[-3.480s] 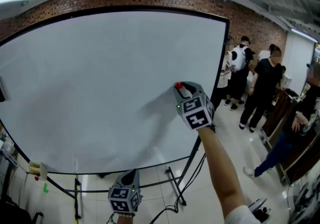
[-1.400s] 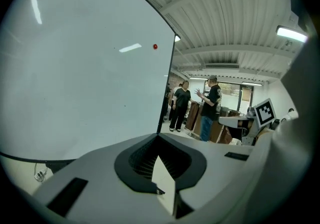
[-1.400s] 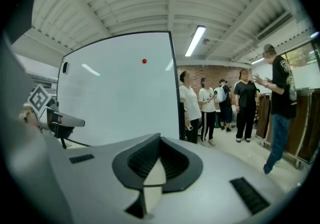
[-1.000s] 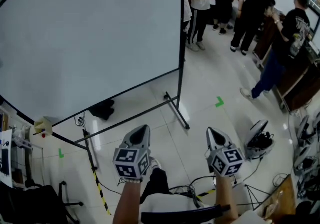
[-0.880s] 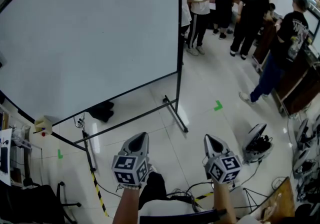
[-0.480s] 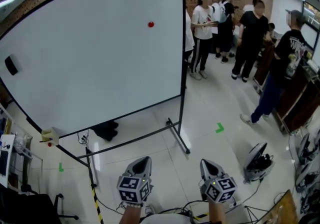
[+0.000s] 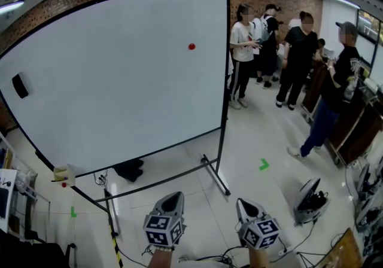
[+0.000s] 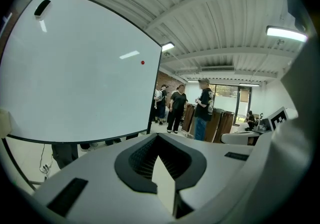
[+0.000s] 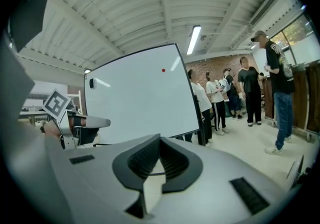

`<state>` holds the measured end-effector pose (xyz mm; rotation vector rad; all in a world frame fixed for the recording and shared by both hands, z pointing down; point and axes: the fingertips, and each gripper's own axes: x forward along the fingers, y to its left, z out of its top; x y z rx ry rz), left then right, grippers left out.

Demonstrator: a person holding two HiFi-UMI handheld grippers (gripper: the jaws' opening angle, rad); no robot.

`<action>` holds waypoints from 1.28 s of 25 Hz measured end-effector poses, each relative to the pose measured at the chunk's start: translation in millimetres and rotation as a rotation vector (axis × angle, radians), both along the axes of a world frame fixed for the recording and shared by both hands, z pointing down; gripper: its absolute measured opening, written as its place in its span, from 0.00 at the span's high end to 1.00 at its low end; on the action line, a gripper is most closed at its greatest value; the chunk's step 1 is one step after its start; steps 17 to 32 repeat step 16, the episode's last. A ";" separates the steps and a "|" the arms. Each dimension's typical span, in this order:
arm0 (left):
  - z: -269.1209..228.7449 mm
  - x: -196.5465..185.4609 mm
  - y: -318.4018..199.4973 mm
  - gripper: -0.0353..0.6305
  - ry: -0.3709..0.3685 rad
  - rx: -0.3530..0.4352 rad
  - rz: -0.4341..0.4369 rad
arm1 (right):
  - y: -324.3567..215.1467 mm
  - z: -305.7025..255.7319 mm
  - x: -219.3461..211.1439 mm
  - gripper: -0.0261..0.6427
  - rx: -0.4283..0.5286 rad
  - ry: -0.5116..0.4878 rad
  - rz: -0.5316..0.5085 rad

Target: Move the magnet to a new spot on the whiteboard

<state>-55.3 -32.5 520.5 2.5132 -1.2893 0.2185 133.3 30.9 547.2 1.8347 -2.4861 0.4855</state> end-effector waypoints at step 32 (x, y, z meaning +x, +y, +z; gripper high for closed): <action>-9.6 -14.3 10.3 0.96 0.015 0.022 0.044 | 11.7 -13.4 -24.0 0.96 0.019 0.035 0.022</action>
